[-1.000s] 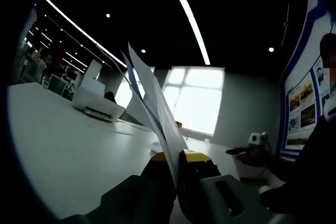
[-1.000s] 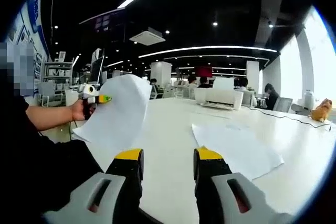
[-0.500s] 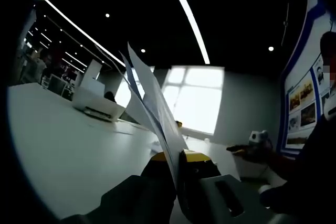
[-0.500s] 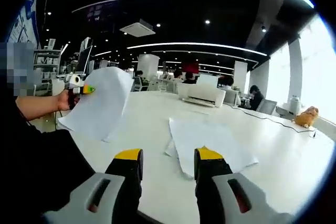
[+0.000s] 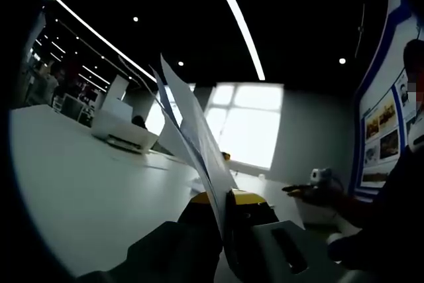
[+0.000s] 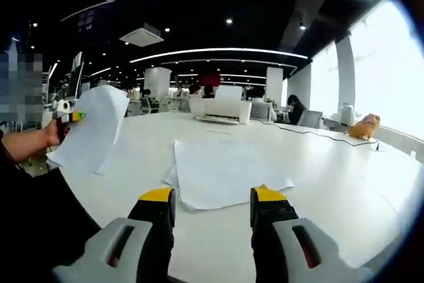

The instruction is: Organize the stack of printing papers by aligning and flattening the scattered papers on the table

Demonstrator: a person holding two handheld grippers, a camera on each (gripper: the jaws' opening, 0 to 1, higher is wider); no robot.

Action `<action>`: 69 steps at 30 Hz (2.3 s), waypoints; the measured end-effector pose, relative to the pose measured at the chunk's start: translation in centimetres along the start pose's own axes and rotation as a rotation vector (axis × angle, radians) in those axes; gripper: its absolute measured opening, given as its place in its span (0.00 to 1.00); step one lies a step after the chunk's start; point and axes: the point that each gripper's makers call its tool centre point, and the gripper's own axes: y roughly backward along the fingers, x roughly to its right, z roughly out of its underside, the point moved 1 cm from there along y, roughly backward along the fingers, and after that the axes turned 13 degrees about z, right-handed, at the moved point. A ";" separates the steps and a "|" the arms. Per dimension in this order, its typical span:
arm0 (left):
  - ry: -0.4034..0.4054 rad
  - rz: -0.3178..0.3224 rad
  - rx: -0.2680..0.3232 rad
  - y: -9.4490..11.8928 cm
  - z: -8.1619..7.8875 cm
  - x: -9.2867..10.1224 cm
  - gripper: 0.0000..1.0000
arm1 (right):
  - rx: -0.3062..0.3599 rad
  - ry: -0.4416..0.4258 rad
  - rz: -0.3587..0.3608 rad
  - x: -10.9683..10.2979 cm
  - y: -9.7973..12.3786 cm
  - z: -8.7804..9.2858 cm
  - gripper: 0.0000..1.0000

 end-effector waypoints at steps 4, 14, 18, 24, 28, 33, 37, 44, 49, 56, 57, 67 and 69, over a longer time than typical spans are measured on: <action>-0.004 -0.002 -0.003 0.0 0.0 -0.1 0.07 | -0.034 0.015 0.016 1.0 -1.3 0.3 0.42; -0.001 -0.004 -0.006 0.0 0.1 -0.1 0.07 | -0.080 0.039 0.041 3.4 -4.7 0.3 0.45; -0.002 -0.003 -0.007 0.0 0.1 -0.1 0.07 | -0.121 0.050 0.067 4.9 -6.6 1.0 0.45; -0.002 -0.002 -0.006 0.0 0.0 -0.1 0.07 | -0.170 0.055 0.071 5.2 -8.0 1.9 0.47; -0.001 0.000 -0.007 0.0 0.1 -0.1 0.07 | -0.182 0.052 0.093 5.9 -8.9 1.9 0.47; -0.003 0.001 -0.008 0.0 0.1 0.0 0.07 | -0.214 0.062 0.135 7.5 -10.7 2.4 0.54; -0.002 0.001 -0.008 -0.1 0.1 0.0 0.07 | -0.232 0.024 0.145 8.2 -11.8 2.7 0.56; -0.001 -0.002 -0.012 -0.1 0.2 0.0 0.07 | -0.245 0.040 0.142 8.0 -12.8 3.4 0.56; -0.002 -0.003 -0.013 -0.1 0.2 0.0 0.07 | -0.234 0.037 0.138 7.9 -13.2 3.7 0.57; -0.001 0.007 -0.024 -0.2 0.4 0.1 0.07 | -0.208 -0.028 0.118 7.9 -13.5 3.9 0.59; 0.000 0.008 -0.025 -0.2 0.4 0.1 0.07 | -0.208 -0.029 0.113 7.8 -13.5 3.9 0.59; -0.002 0.007 -0.021 -0.2 0.4 0.3 0.07 | -0.212 -0.056 0.103 7.4 -13.7 4.0 0.58; -0.002 0.008 -0.020 -0.2 0.4 0.4 0.07 | -0.208 -0.056 0.099 7.2 -13.6 3.9 0.55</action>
